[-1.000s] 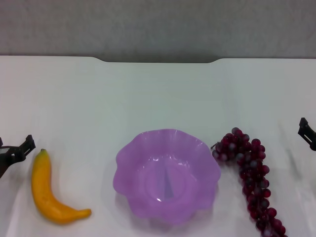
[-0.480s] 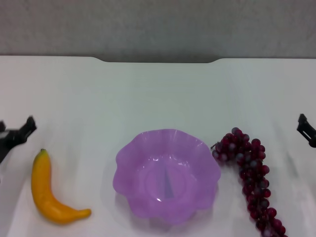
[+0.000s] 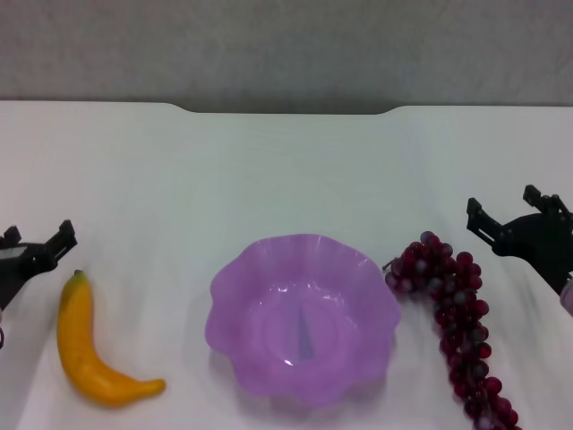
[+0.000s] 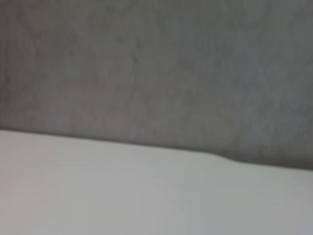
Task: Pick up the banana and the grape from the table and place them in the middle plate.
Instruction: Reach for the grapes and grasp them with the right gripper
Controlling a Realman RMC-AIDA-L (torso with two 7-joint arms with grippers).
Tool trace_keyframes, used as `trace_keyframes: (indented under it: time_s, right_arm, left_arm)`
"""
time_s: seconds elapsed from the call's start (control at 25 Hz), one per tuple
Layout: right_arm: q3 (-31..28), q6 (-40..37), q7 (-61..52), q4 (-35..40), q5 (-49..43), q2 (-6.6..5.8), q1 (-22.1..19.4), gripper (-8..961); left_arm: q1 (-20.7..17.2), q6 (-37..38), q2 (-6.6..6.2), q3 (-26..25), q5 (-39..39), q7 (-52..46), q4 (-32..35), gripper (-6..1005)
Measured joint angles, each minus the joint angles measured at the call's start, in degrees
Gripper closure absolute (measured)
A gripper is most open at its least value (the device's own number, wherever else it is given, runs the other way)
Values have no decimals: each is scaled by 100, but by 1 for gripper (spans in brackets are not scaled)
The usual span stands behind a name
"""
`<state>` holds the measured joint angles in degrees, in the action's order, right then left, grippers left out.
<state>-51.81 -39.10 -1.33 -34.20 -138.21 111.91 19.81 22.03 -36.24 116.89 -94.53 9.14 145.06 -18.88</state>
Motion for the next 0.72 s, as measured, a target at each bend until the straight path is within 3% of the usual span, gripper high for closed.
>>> trace_keyframes:
  time_s: [0.08, 0.16, 0.2, 0.24, 0.28, 0.32, 0.52, 0.6, 0.72]
  right_arm:
    - [-427, 1017, 623, -950, -1, -91, -325, 49]
    - [-1075, 2277, 1408, -1990, -2, -55, -691, 49]
    - [-1631, 3314, 1995, -2724, -4, 79, -946, 49]
    - [-1631, 3314, 1995, -2724, -4, 79, -946, 49]
    - [-2216, 4493, 2529, -3464, 0, 258, -1169, 49]
    - [-2216, 4493, 2529, -3464, 0, 258, -1169, 49]
    - [-2924, 6519, 2419, -4413, 45, 287, -1164, 49]
    - [-3370, 7571, 2180, -4541, 41, 285, -916, 49]
    - [-3650, 8073, 2039, -4490, 27, 280, -747, 49]
  left_arm:
    - [0, 27, -1, 1, -2, 40, 66, 113]
    - [18, 28, 0, -10, -14, 71, 154, 113]
    - [31, 29, -1, -21, -20, 83, 197, 113]
    - [43, 29, -1, -25, -22, 85, 219, 114]
    - [52, 28, 0, -27, -25, 88, 238, 114]
    - [53, 28, 0, -27, -27, 91, 243, 114]
    - [73, 28, 6, -20, -31, 121, 306, 115]
    - [88, 30, 9, -21, -34, 143, 325, 115]
    - [89, 34, 15, -31, -45, 154, 332, 116]
